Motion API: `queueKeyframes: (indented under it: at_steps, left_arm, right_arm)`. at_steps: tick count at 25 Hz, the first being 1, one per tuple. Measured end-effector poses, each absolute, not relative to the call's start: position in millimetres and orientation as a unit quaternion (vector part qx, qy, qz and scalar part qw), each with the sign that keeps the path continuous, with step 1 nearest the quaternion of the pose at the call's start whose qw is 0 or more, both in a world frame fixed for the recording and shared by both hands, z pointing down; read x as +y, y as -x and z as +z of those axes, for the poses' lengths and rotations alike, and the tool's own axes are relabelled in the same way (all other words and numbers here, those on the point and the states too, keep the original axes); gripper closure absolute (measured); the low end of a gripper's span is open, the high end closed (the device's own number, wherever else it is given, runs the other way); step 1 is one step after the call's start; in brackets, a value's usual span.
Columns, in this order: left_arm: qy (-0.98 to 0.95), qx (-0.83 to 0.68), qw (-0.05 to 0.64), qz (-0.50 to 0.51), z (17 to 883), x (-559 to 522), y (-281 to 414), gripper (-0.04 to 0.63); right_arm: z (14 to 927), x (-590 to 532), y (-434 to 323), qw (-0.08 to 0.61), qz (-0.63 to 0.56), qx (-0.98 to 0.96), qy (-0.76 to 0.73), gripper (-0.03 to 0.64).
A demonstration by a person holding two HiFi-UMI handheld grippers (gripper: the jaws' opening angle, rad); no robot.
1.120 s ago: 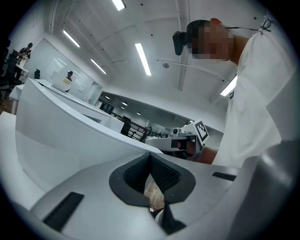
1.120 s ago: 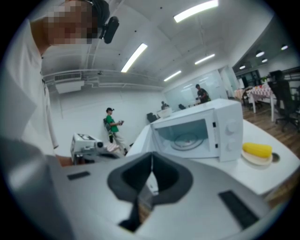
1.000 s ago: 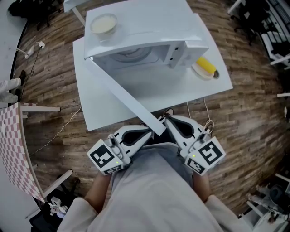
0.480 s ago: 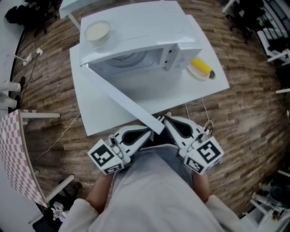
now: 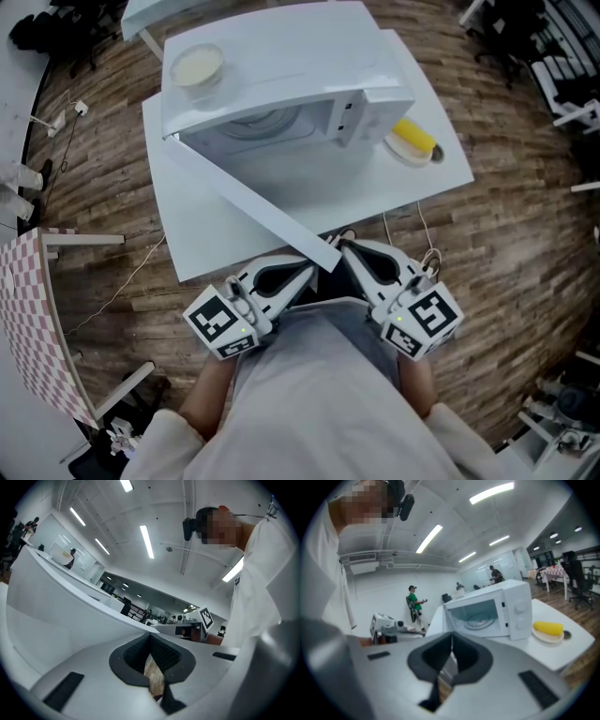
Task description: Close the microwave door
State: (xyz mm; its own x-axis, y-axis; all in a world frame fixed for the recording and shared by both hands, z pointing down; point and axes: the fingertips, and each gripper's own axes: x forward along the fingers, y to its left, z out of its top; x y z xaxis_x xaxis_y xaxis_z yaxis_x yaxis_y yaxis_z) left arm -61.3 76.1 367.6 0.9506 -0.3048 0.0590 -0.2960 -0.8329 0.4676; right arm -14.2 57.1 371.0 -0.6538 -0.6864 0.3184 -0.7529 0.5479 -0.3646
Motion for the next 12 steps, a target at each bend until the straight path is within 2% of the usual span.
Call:
queueKeyframes:
  at_steps: [3,12]
  left_arm:
    - [-0.965,-0.155,0.213,0.015,371.8,78.2,56.7,0.577]
    - [-0.959,-0.149,0.239,-0.007,368.9,71.5,53.6,0.577]
  right_arm:
    - [373.9,57.5,12.8,0.068,0.241,-0.876,-0.411,0.594]
    - [376.4,54.7,9.3,0.07,0.242,-0.875,-0.414,0.594]
